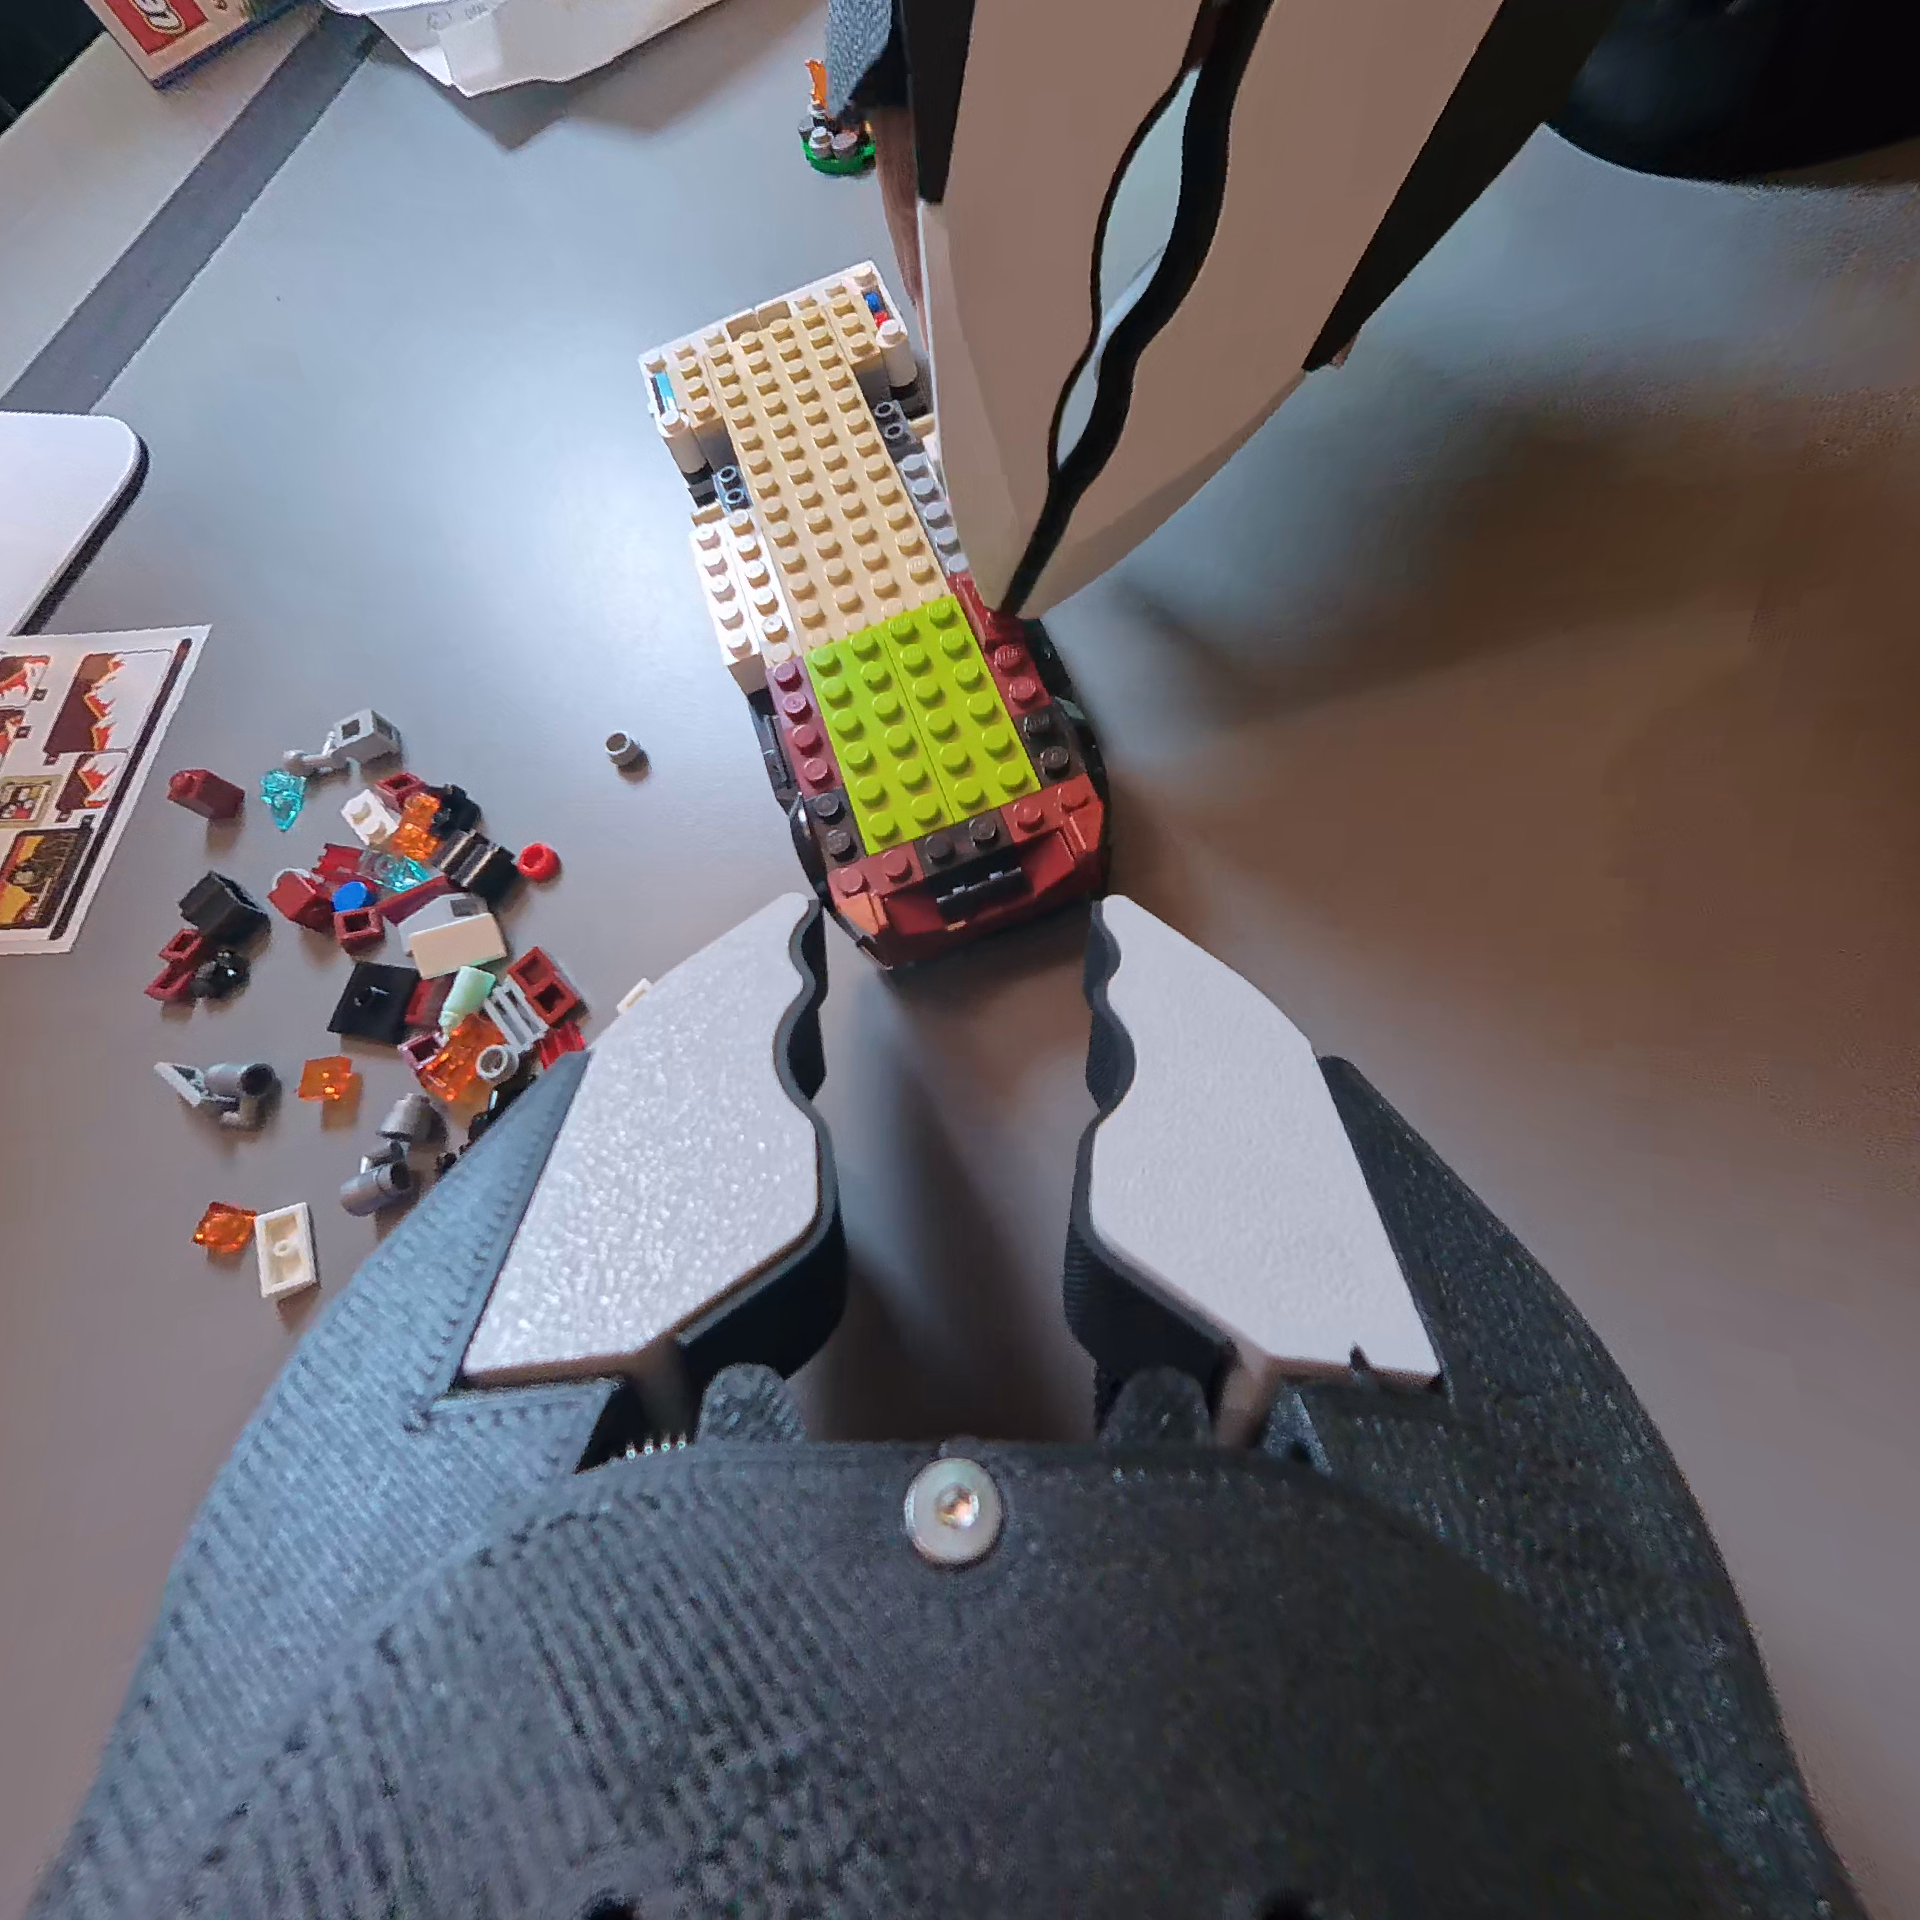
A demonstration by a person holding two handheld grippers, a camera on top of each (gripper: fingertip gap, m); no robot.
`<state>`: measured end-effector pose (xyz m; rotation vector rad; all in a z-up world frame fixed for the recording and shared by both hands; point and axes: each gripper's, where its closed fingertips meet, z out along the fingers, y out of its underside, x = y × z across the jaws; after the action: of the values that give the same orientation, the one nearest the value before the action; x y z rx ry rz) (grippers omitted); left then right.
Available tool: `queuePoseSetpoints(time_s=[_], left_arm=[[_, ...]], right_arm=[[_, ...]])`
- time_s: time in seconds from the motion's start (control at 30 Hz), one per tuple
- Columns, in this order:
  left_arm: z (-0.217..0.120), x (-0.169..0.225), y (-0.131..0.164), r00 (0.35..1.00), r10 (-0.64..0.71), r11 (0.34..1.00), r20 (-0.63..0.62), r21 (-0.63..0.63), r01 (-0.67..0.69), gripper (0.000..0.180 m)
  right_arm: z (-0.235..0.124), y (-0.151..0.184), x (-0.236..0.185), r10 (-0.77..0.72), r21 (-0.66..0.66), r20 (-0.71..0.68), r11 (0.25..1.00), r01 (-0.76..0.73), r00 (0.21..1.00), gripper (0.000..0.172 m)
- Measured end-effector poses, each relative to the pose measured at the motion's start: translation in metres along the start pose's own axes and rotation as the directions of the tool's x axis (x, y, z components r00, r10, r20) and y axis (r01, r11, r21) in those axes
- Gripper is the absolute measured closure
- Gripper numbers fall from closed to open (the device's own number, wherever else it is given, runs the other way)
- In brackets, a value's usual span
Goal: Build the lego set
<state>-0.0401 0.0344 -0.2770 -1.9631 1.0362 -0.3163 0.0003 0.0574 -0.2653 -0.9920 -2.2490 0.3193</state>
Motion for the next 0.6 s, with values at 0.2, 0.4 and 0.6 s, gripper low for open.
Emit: queuePoseSetpoints(time_s=[0.2,0.4,0.6], left_arm=[[-0.0005,-0.0019,0.0001,1.0,-0.012,1.0,0.001,0.0,0.012,0.133],[0.0015,-0.0027,-0.0016,1.0,-0.016,1.0,-0.001,0.002,0.016,0.137],[0.0023,-0.0064,-0.0021,0.999,-0.032,0.999,0.005,0.0,0.032,0.139]], right_arm=[[0.0015,0.002,0.0037,-0.006,-0.05,0.112,0.999,0.012,0.994,0.172],[0.0023,0.0074,0.008,0.053,-0.111,0.29,0.994,-0.022,0.956,0.172],[0.0044,0.0086,0.0086,0.079,-0.191,0.476,0.981,0.015,0.876,0.17]])
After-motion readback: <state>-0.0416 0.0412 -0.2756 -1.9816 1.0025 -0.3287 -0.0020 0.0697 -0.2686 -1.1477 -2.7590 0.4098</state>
